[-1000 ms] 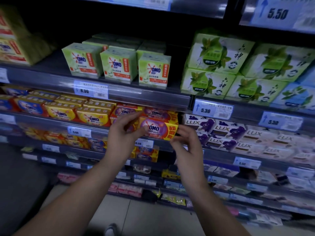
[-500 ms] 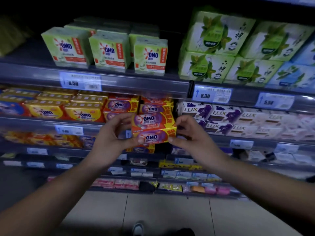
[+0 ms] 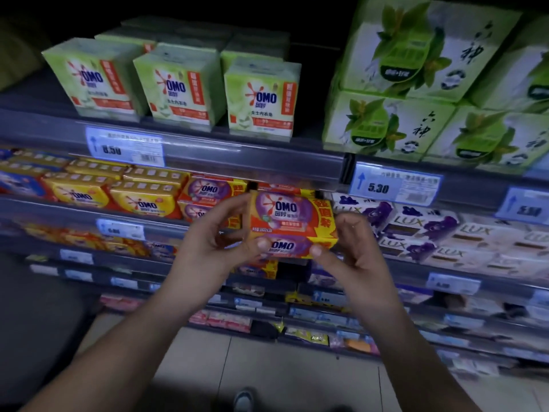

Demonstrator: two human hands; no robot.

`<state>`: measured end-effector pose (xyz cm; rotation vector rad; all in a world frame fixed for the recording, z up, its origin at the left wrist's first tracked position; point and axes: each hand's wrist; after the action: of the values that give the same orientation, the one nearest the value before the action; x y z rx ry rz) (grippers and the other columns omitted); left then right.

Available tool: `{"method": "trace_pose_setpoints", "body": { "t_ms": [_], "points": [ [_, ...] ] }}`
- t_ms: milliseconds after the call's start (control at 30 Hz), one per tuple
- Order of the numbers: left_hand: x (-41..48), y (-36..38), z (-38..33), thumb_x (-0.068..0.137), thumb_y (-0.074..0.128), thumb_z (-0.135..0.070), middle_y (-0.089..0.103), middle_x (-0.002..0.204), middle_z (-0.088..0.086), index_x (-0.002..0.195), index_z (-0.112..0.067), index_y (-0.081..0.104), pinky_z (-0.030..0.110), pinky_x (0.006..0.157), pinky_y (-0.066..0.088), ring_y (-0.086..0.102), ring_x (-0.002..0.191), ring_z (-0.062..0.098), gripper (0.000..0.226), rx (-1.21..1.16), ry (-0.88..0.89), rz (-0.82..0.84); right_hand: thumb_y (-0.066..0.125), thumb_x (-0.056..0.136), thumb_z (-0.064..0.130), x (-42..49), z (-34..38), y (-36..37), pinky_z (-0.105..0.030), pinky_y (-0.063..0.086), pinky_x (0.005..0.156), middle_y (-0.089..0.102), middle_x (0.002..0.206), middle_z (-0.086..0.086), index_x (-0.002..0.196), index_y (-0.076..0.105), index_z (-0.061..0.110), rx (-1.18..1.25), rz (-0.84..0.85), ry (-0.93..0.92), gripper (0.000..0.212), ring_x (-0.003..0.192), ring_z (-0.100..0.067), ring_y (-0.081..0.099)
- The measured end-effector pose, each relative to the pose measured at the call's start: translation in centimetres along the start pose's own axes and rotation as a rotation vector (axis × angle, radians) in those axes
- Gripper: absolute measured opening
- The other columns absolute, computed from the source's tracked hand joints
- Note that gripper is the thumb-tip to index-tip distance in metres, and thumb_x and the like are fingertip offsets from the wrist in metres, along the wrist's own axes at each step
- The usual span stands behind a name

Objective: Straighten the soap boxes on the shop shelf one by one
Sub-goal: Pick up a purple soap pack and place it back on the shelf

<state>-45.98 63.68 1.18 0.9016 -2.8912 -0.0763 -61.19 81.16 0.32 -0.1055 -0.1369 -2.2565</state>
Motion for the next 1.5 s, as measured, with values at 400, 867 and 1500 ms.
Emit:
{"method": "trace_pose_setpoints", "body": {
  "t_ms": [400, 867, 1500],
  "points": [
    [-1.0, -1.3, -0.2, 0.073, 0.089, -0.013, 0.065, 0.13, 0.002, 0.131, -0.019, 0.054, 0.035, 0.085, 0.06, 0.067, 0.118, 0.028, 0.068, -0.113, 0.022, 0.13, 0.085, 0.077, 0.007, 0.9, 1.4, -2.1, -0.034, 0.05, 0.105, 0.059, 0.144, 0.001, 0.142, 0.052, 0.024, -0.068, 0.209, -0.04, 0.074, 0.136, -0.02, 0.053],
    [-1.0, 0.7, 0.6, 0.081, 0.077, -0.046, 0.071, 0.082, -0.006, 0.091, -0.017, 0.07, 0.018, 0.059, 0.054, 0.071, 0.073, 0.006, 0.031, 0.102, 0.005, -0.403, 0.074, 0.08, 0.047, -1.0, 0.7, 2.5, -0.02, 0.06, 0.067, 0.077, 0.093, 0.008, 0.097, 0.075, 0.025, -0.131, -0.281, 0.098, 0.027, 0.086, -0.007, 0.074],
    [3.8, -0.5, 3.3, 0.086, 0.08, -0.023, 0.06, 0.095, -0.027, 0.129, -0.02, 0.062, 0.003, 0.067, 0.044, 0.059, 0.087, -0.018, 0.047, 0.633, 0.154, -0.387, 0.061, 0.1, 0.021, 1.2, -0.2, 4.1, -0.025, 0.031, 0.116, 0.032, 0.162, 0.018, 0.157, 0.025, 0.041, -0.184, -0.067, 0.216, 0.071, 0.144, 0.004, 0.032]
  ]
}}
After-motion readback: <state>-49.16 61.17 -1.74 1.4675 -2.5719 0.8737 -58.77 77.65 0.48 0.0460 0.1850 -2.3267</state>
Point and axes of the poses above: each hand's wrist, its own x-axis towards the middle knuckle, its own y-axis out of the palm, z = x × y
